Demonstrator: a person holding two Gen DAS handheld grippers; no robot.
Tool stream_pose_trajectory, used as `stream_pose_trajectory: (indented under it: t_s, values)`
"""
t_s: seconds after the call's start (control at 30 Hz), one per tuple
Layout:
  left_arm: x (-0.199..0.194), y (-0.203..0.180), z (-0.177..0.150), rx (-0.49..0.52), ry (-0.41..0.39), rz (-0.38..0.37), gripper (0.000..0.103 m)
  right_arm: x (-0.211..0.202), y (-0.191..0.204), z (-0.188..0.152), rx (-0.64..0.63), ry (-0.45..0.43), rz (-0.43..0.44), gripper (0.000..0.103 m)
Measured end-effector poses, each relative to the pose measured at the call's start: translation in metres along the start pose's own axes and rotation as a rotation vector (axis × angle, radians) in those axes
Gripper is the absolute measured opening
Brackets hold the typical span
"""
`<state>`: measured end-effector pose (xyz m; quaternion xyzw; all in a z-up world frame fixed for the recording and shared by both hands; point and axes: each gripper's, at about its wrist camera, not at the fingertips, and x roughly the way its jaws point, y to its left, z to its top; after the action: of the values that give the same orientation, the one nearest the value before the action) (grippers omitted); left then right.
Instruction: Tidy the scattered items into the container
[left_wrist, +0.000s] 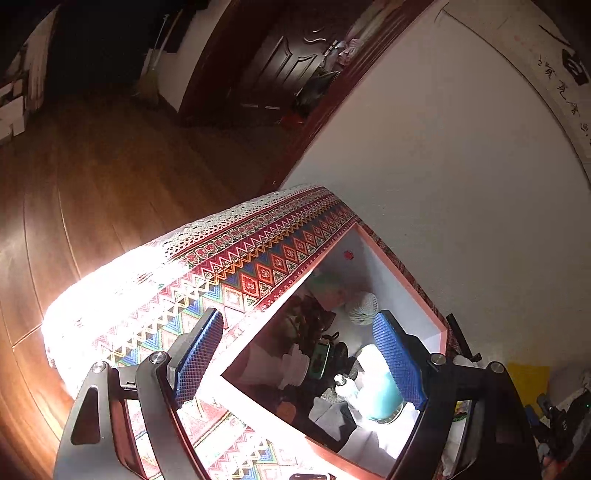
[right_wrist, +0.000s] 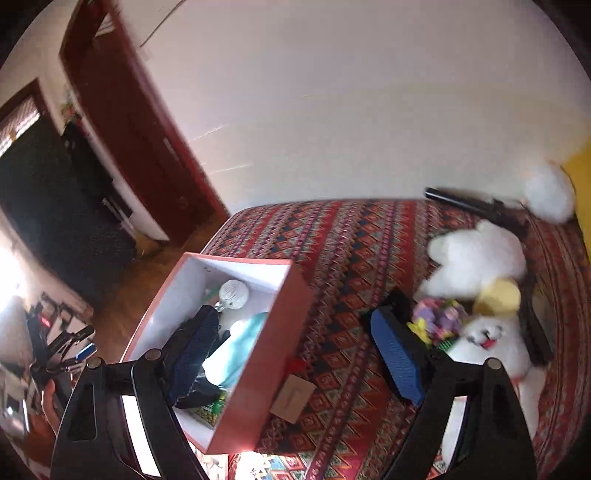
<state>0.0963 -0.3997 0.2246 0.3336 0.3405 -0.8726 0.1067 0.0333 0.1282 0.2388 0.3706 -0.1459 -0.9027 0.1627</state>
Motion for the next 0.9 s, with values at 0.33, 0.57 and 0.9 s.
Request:
stream_pose_trajectory:
  t_s: [0.33,0.57,0.9]
  values:
    - [0.018,-0.167,-0.091,0.280,0.146,-0.280,0.084,-0.067,-0.207,-0.149,0.563,-0.268,-0.061,0.100]
    - [0.075,-0.276,-0.219,0.414,0.483,-0.505,0.084,-0.004,-0.229,-0.152,0.658,-0.199,0.163,0.100]
    - [0.117,-0.303,-0.327,0.470,0.754,-0.497,0.083,0.045,-0.264,-0.143,0.777,-0.138,0.180,0.065]
